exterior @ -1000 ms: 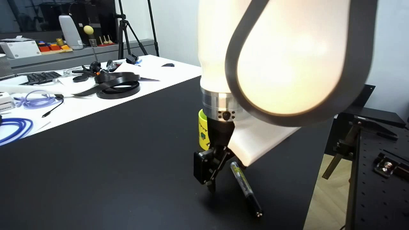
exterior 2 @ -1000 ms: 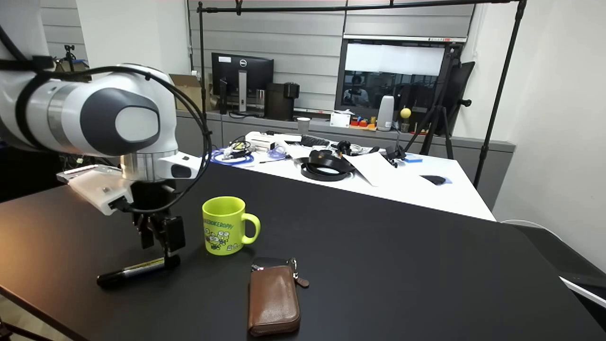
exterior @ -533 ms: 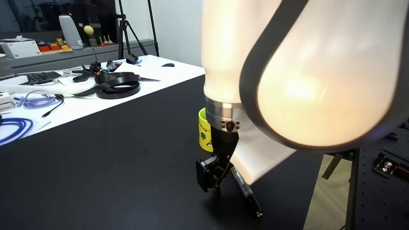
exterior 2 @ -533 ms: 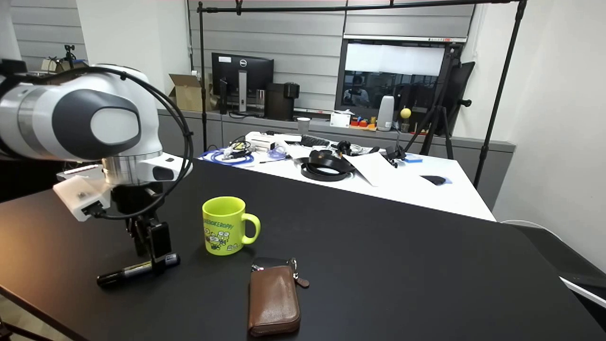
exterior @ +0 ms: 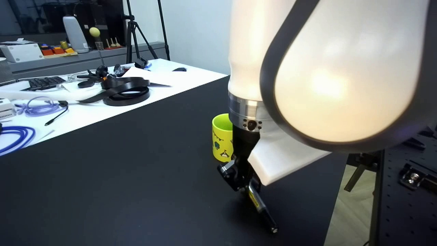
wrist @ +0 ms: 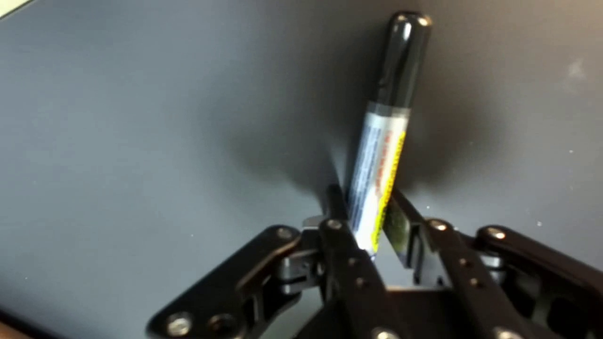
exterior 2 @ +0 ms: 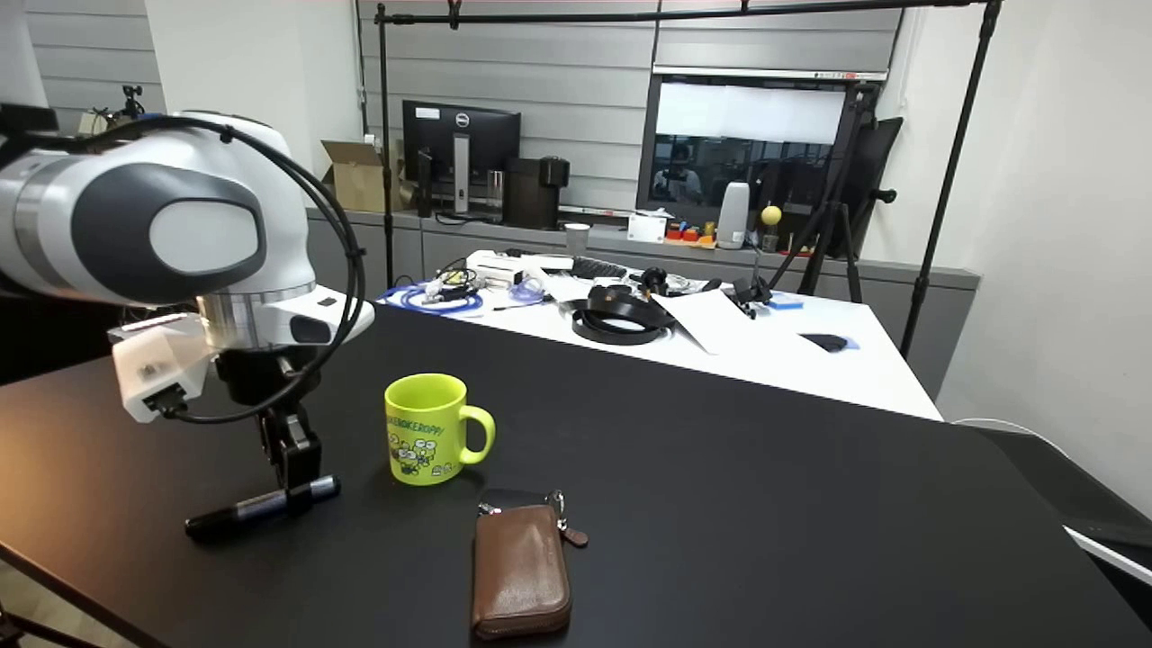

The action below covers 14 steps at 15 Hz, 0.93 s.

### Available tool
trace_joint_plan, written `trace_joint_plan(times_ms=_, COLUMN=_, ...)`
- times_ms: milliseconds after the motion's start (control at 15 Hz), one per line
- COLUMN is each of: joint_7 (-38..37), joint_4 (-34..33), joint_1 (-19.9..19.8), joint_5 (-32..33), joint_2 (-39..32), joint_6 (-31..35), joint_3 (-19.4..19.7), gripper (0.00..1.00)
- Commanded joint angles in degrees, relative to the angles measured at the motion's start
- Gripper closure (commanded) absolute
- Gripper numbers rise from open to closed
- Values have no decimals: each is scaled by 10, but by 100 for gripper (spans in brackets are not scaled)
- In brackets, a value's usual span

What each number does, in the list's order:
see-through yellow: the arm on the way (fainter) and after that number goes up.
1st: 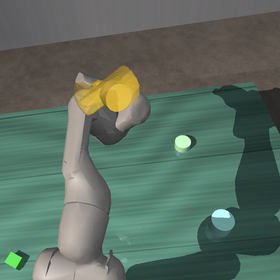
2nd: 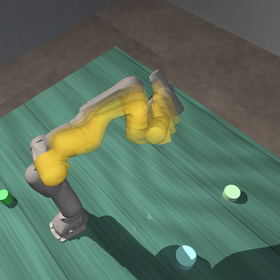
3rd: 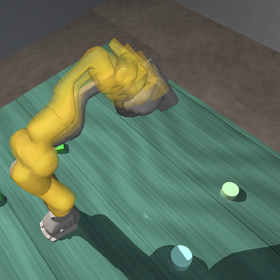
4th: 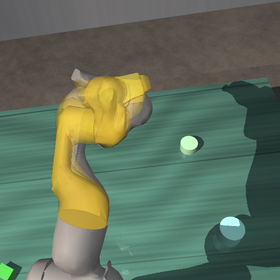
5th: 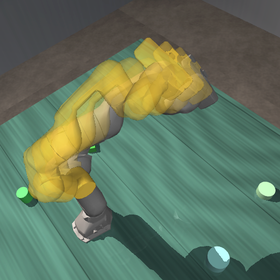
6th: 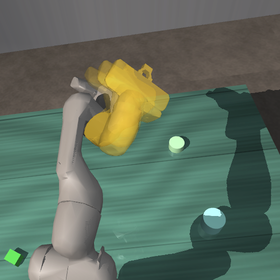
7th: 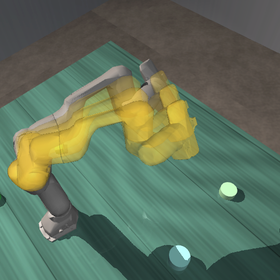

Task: Put the marker inside the cup

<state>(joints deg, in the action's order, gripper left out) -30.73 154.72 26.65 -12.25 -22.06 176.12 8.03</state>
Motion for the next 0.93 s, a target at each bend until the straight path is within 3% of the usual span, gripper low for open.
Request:
trace_joint_plan(times_ms=0, joint_7=0, joint_4=20, joint_1=-15, joint_5=-10, joint_2=38, joint_6=-11, joint_3=-8, gripper=99)
trace_joint_plan(times_ms=267, joint_7=11, joint_4=4, joint_1=-30, joint_5=16, joint_2=91, joint_6=-93, joint_3=-6, gripper=95)
trace_joint_plan(times_ms=533, joint_7=89, joint_4=-44, joint_1=-129, joint_5=-21, joint_2=155, joint_6=-239, joint_3=-76, gripper=95)
trace_joint_plan(times_ms=867, joint_7=152, joint_4=-151, joint_1=-205, joint_5=-4, joint_2=160, joint_6=-410, joint_3=-72, gripper=95)
